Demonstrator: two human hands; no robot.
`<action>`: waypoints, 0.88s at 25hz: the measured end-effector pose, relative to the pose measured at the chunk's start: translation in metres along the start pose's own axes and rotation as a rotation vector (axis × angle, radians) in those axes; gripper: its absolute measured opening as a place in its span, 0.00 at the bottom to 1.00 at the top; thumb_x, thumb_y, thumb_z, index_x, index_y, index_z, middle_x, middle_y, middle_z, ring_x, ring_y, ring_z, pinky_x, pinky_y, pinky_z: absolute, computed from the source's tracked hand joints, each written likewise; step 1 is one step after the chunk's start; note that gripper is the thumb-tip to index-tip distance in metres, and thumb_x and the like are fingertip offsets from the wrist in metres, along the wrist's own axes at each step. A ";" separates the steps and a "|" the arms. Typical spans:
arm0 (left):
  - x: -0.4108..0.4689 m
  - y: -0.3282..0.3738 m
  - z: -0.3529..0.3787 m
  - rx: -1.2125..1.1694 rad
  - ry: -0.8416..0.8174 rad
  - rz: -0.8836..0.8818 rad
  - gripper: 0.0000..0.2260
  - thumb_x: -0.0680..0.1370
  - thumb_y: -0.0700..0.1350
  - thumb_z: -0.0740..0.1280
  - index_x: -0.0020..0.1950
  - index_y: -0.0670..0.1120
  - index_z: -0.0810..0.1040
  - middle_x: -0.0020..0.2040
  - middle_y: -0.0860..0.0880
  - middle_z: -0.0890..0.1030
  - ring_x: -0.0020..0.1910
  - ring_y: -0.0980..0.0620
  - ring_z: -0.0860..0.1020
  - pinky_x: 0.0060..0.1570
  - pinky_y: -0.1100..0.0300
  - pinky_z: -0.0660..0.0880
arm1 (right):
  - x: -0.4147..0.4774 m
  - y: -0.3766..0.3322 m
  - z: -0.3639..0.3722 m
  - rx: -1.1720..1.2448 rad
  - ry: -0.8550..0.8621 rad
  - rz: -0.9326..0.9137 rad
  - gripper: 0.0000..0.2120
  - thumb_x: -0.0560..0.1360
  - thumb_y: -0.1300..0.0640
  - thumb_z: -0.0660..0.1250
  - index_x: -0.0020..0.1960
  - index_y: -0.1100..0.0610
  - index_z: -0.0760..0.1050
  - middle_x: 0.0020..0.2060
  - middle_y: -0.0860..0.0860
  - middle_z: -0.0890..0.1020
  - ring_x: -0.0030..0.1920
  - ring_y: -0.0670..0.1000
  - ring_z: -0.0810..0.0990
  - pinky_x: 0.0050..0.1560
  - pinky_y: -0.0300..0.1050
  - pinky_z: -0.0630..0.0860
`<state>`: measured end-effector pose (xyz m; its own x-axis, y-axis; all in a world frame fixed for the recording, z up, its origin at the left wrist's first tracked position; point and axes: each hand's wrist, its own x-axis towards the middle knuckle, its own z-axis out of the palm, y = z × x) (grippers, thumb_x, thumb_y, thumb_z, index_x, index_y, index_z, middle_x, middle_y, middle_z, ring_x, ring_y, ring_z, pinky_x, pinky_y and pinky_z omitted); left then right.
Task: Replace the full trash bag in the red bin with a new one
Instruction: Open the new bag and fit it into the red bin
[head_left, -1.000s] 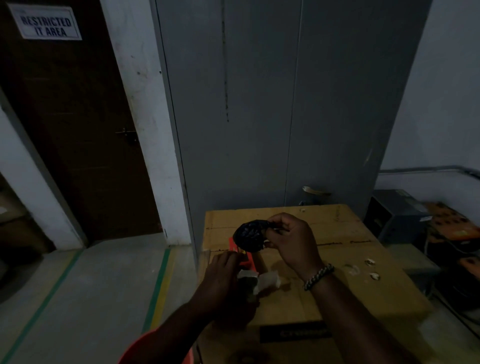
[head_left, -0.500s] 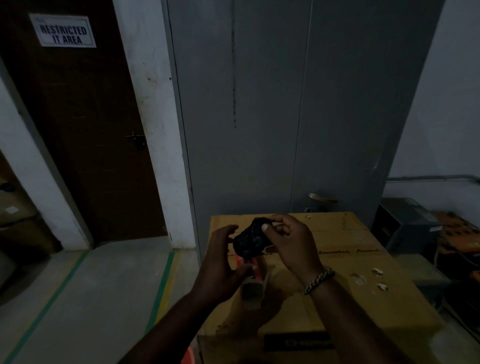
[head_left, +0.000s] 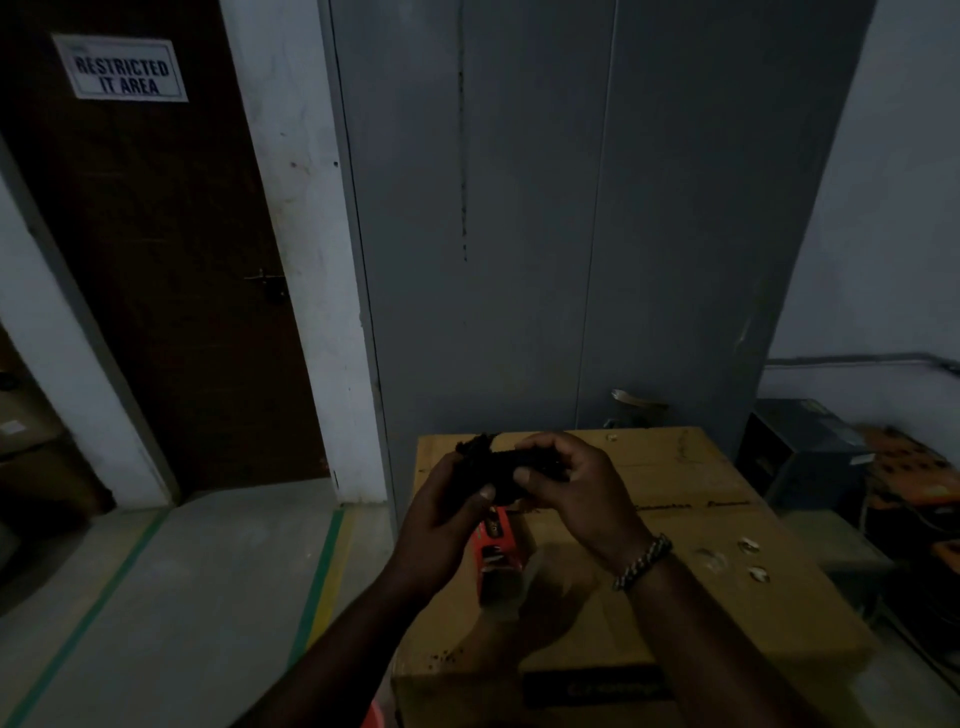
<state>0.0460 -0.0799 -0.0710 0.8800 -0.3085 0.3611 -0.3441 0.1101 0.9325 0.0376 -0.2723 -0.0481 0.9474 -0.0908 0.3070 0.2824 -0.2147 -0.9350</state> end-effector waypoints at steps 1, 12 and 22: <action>0.000 0.000 -0.001 -0.036 0.020 -0.004 0.14 0.82 0.44 0.64 0.67 0.53 0.75 0.62 0.48 0.81 0.62 0.46 0.80 0.60 0.42 0.78 | -0.001 0.000 -0.001 0.056 0.046 0.027 0.10 0.74 0.60 0.75 0.54 0.53 0.82 0.51 0.48 0.85 0.53 0.52 0.85 0.50 0.57 0.84; 0.010 0.000 -0.007 0.655 0.164 0.151 0.27 0.75 0.47 0.74 0.70 0.61 0.70 0.69 0.61 0.69 0.62 0.61 0.74 0.53 0.69 0.76 | -0.004 -0.009 -0.007 0.017 0.039 0.055 0.05 0.79 0.59 0.69 0.54 0.55 0.79 0.54 0.52 0.82 0.52 0.54 0.85 0.43 0.54 0.85; 0.011 0.008 0.003 0.414 -0.014 0.058 0.06 0.82 0.40 0.65 0.54 0.49 0.80 0.48 0.57 0.83 0.46 0.60 0.83 0.42 0.65 0.79 | -0.006 -0.021 -0.005 -0.368 -0.302 -0.086 0.24 0.73 0.60 0.75 0.65 0.41 0.75 0.59 0.37 0.80 0.60 0.37 0.77 0.61 0.42 0.78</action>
<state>0.0516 -0.0852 -0.0595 0.8514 -0.3264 0.4105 -0.4984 -0.2602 0.8270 0.0250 -0.2718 -0.0294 0.9399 0.2167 0.2640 0.3408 -0.5439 -0.7668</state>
